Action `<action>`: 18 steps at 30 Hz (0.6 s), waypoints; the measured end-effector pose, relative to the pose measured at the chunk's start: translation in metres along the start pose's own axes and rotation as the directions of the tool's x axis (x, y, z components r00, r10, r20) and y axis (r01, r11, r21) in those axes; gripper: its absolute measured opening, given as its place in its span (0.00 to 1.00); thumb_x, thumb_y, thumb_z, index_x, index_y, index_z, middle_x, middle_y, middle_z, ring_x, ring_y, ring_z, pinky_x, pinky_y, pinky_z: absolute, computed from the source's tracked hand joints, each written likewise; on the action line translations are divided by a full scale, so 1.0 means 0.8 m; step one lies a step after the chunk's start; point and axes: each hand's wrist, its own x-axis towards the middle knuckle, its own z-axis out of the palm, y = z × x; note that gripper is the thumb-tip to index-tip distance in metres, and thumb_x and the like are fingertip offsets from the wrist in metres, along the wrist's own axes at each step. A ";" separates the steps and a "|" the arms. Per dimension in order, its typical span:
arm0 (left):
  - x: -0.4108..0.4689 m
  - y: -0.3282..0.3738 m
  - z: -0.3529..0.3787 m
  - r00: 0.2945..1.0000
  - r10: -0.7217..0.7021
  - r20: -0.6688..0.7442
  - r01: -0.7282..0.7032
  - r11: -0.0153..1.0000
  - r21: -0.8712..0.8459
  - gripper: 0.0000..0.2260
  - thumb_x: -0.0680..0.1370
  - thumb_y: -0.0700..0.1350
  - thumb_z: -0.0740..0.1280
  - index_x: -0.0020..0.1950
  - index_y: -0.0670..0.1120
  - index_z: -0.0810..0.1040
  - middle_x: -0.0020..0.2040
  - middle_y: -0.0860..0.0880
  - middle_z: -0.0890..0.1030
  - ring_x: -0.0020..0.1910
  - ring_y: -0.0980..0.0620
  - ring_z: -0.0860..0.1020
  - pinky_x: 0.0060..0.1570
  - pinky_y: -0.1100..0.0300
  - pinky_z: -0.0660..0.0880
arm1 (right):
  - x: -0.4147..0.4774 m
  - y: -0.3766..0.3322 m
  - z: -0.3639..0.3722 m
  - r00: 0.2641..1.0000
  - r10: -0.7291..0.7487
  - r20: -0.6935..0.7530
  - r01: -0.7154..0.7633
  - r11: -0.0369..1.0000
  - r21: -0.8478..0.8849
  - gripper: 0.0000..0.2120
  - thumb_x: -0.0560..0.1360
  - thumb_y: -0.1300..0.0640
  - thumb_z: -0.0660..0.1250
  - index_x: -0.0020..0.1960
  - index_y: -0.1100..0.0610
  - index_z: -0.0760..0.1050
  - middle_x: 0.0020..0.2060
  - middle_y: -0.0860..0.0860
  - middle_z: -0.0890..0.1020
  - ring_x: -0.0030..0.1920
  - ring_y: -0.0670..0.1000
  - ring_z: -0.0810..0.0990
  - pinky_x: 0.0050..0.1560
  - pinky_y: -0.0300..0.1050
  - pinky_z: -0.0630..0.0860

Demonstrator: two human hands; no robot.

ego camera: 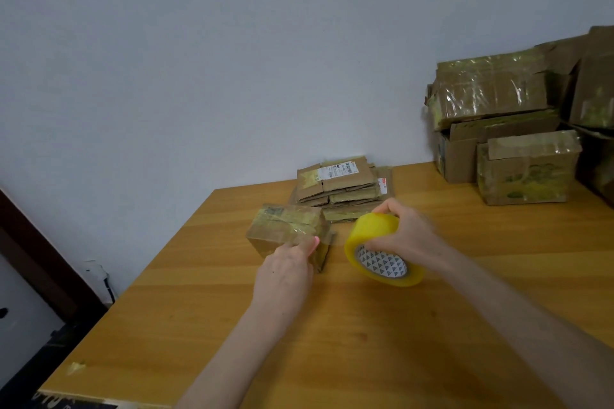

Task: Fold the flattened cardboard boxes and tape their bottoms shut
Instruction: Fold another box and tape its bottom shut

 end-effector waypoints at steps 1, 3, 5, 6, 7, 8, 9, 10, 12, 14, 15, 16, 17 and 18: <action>0.003 0.001 0.000 1.000 -0.015 0.010 0.015 1.000 0.024 0.21 0.80 0.39 0.56 0.70 0.57 0.68 0.48 0.48 0.78 0.46 0.46 0.79 0.40 0.59 0.73 | 0.000 0.000 0.001 1.000 -0.006 -0.003 0.006 1.000 0.003 0.25 0.61 0.49 0.78 0.53 0.47 0.70 0.48 0.48 0.75 0.47 0.50 0.76 0.45 0.51 0.79; 0.007 0.002 0.002 0.998 -0.036 0.041 0.034 0.998 0.050 0.21 0.81 0.39 0.56 0.70 0.58 0.68 0.49 0.46 0.80 0.46 0.46 0.80 0.40 0.58 0.74 | 0.000 0.001 0.001 1.000 -0.013 -0.005 0.013 1.000 0.012 0.25 0.60 0.49 0.78 0.52 0.46 0.70 0.48 0.48 0.76 0.47 0.50 0.76 0.44 0.53 0.80; 0.013 0.001 0.005 0.997 -0.037 0.067 0.032 0.996 0.080 0.21 0.81 0.39 0.57 0.70 0.58 0.69 0.49 0.46 0.81 0.46 0.46 0.80 0.39 0.58 0.75 | 0.000 0.001 0.003 1.000 -0.015 -0.002 0.015 1.000 0.022 0.25 0.60 0.50 0.78 0.52 0.46 0.70 0.48 0.48 0.76 0.46 0.51 0.77 0.45 0.54 0.80; 0.018 0.000 0.006 0.997 -0.034 0.068 0.028 0.995 0.095 0.21 0.81 0.39 0.57 0.69 0.58 0.69 0.49 0.47 0.82 0.45 0.47 0.81 0.39 0.59 0.76 | 0.000 0.000 0.004 1.000 -0.015 -0.004 0.015 1.000 0.026 0.25 0.60 0.50 0.78 0.52 0.46 0.70 0.48 0.48 0.76 0.46 0.51 0.77 0.44 0.55 0.80; 0.023 -0.002 0.008 0.997 -0.021 0.075 0.013 0.994 0.112 0.20 0.81 0.38 0.58 0.68 0.57 0.71 0.50 0.47 0.82 0.45 0.47 0.81 0.40 0.58 0.77 | -0.001 -0.001 0.004 1.000 -0.019 -0.009 0.019 0.999 0.028 0.25 0.60 0.50 0.78 0.52 0.46 0.70 0.48 0.48 0.76 0.46 0.50 0.77 0.44 0.54 0.80; 0.026 -0.003 0.011 0.995 -0.012 0.102 -0.002 0.991 0.136 0.18 0.81 0.38 0.58 0.67 0.56 0.73 0.51 0.47 0.82 0.46 0.47 0.81 0.43 0.57 0.78 | -0.002 -0.002 0.005 1.000 -0.024 -0.016 0.025 0.999 0.029 0.25 0.60 0.51 0.78 0.52 0.46 0.70 0.48 0.48 0.75 0.46 0.50 0.77 0.44 0.54 0.80; 0.026 -0.004 0.014 0.989 -0.015 0.145 -0.008 0.987 0.158 0.18 0.81 0.37 0.58 0.66 0.54 0.74 0.53 0.46 0.82 0.49 0.47 0.81 0.47 0.56 0.79 | -0.002 -0.003 0.004 0.999 -0.032 -0.025 0.033 0.999 0.032 0.25 0.61 0.51 0.78 0.52 0.46 0.70 0.48 0.47 0.75 0.46 0.50 0.76 0.43 0.53 0.80; 0.024 -0.005 0.018 0.981 -0.032 0.193 0.000 0.986 0.165 0.18 0.81 0.36 0.58 0.66 0.53 0.74 0.56 0.46 0.81 0.51 0.46 0.81 0.49 0.56 0.78 | -0.003 -0.006 0.003 0.999 -0.041 -0.032 0.042 0.998 0.039 0.24 0.62 0.51 0.78 0.53 0.47 0.70 0.48 0.47 0.75 0.46 0.49 0.76 0.42 0.51 0.80; 0.014 -0.014 0.029 0.975 -0.052 0.214 0.025 0.991 0.128 0.22 0.80 0.34 0.57 0.69 0.55 0.71 0.59 0.46 0.79 0.53 0.45 0.80 0.50 0.55 0.77 | -0.004 -0.009 -0.002 0.997 -0.058 -0.042 0.061 0.996 0.062 0.24 0.63 0.52 0.78 0.53 0.48 0.70 0.48 0.46 0.74 0.46 0.48 0.76 0.40 0.46 0.79; 0.006 -0.020 0.039 0.983 -0.039 0.178 0.031 0.999 0.045 0.25 0.79 0.35 0.56 0.71 0.59 0.68 0.59 0.47 0.78 0.53 0.45 0.79 0.50 0.54 0.77 | -0.005 -0.007 -0.008 0.997 -0.059 -0.040 0.062 0.994 0.086 0.24 0.63 0.53 0.77 0.54 0.49 0.70 0.48 0.45 0.73 0.45 0.46 0.76 0.38 0.43 0.78; 0.001 -0.020 0.044 0.984 -0.025 0.178 0.023 1.000 0.014 0.25 0.80 0.36 0.56 0.72 0.60 0.65 0.59 0.48 0.76 0.53 0.45 0.79 0.51 0.54 0.76 | -0.005 -0.004 -0.009 0.998 -0.047 -0.035 0.051 0.992 0.114 0.24 0.64 0.54 0.77 0.54 0.50 0.69 0.49 0.45 0.73 0.46 0.46 0.76 0.38 0.43 0.78; -0.003 -0.018 0.049 0.981 -0.012 0.195 0.011 1.000 0.009 0.26 0.80 0.36 0.56 0.74 0.60 0.62 0.60 0.47 0.74 0.53 0.45 0.78 0.52 0.54 0.76 | -0.006 -0.001 -0.009 0.999 -0.029 -0.034 0.035 0.986 0.163 0.24 0.64 0.55 0.77 0.55 0.50 0.69 0.50 0.46 0.73 0.46 0.47 0.76 0.37 0.43 0.78; -0.008 -0.014 0.055 0.972 -0.003 0.235 -0.002 1.000 0.021 0.28 0.80 0.36 0.55 0.75 0.61 0.58 0.61 0.47 0.73 0.55 0.45 0.77 0.53 0.54 0.76 | -0.007 0.001 -0.009 0.999 -0.006 -0.036 0.014 0.975 0.221 0.24 0.65 0.57 0.77 0.55 0.51 0.69 0.50 0.46 0.73 0.46 0.47 0.77 0.37 0.42 0.78; -0.012 -0.011 0.061 0.962 0.004 0.275 -0.014 0.999 0.034 0.29 0.80 0.36 0.55 0.75 0.61 0.55 0.62 0.46 0.71 0.56 0.44 0.77 0.54 0.53 0.75 | -0.010 0.003 -0.009 0.999 0.016 -0.037 -0.005 0.961 0.276 0.23 0.65 0.58 0.77 0.54 0.51 0.69 0.50 0.47 0.74 0.46 0.47 0.77 0.37 0.42 0.78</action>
